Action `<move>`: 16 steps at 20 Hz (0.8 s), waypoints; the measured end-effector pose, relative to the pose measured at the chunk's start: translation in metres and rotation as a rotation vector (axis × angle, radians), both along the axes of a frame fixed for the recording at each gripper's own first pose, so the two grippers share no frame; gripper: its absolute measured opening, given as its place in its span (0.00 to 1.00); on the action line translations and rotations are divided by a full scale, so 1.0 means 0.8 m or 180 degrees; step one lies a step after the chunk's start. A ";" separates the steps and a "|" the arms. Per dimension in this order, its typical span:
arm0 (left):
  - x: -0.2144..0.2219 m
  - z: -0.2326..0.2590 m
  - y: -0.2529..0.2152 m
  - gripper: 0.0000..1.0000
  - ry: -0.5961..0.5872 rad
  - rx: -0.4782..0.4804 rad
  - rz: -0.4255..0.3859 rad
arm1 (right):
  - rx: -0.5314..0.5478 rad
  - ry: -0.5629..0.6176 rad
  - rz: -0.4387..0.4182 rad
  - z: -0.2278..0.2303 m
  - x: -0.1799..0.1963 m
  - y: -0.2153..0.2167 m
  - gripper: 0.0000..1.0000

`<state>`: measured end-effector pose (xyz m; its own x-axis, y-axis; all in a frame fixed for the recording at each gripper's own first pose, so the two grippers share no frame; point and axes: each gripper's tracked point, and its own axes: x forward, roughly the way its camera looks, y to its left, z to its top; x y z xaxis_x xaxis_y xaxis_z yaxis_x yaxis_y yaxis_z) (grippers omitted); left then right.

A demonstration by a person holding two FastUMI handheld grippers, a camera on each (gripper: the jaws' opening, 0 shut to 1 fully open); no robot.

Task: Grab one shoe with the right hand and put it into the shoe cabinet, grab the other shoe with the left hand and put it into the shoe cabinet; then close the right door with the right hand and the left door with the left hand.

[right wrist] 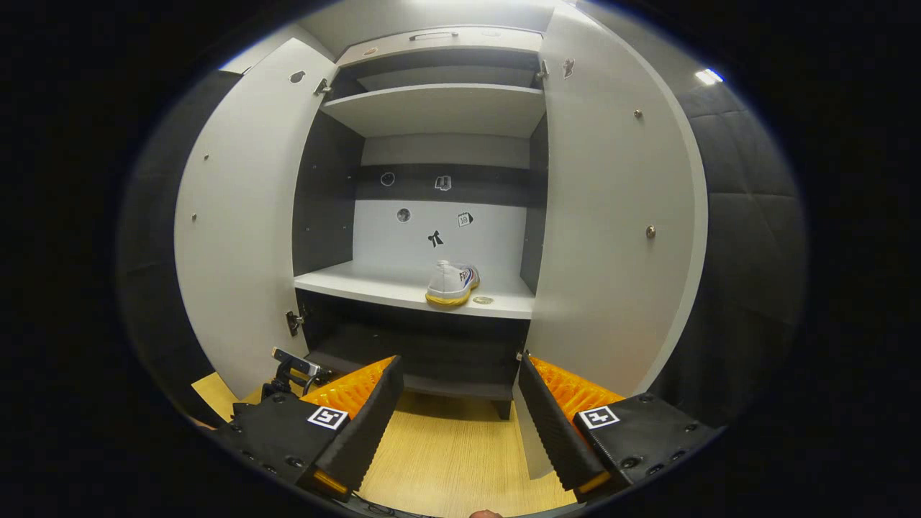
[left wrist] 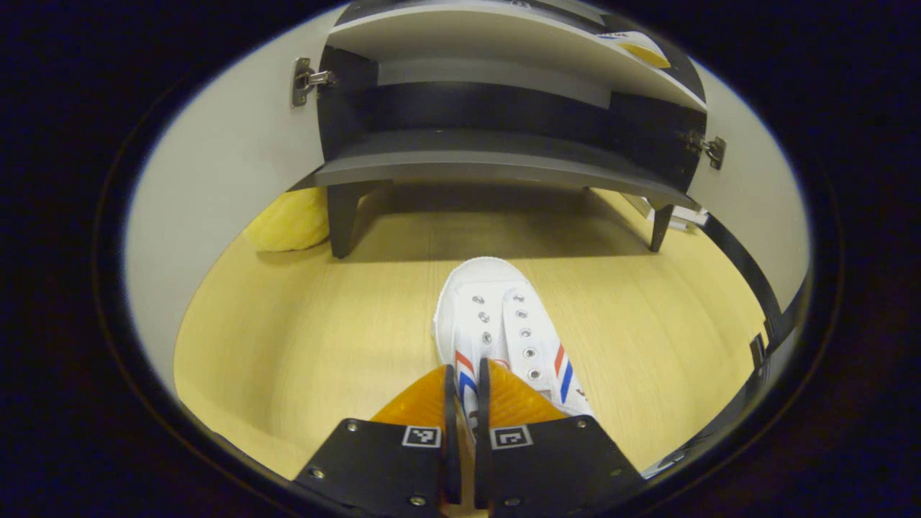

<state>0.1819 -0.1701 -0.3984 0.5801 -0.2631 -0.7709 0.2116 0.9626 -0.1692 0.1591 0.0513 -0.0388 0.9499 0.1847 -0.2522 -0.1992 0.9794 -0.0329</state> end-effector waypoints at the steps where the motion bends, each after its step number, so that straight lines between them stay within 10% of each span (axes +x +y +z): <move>1: 0.004 0.006 0.002 0.06 -0.0059 -0.0005 0.0014 | 0.0007 0.0002 -0.0005 0.000 -0.001 -0.001 1.00; 16: 0.032 0.133 0.016 0.02 -0.0692 -0.0194 0.0023 | 0.0037 -0.0046 -0.0059 0.012 -0.015 -0.019 1.00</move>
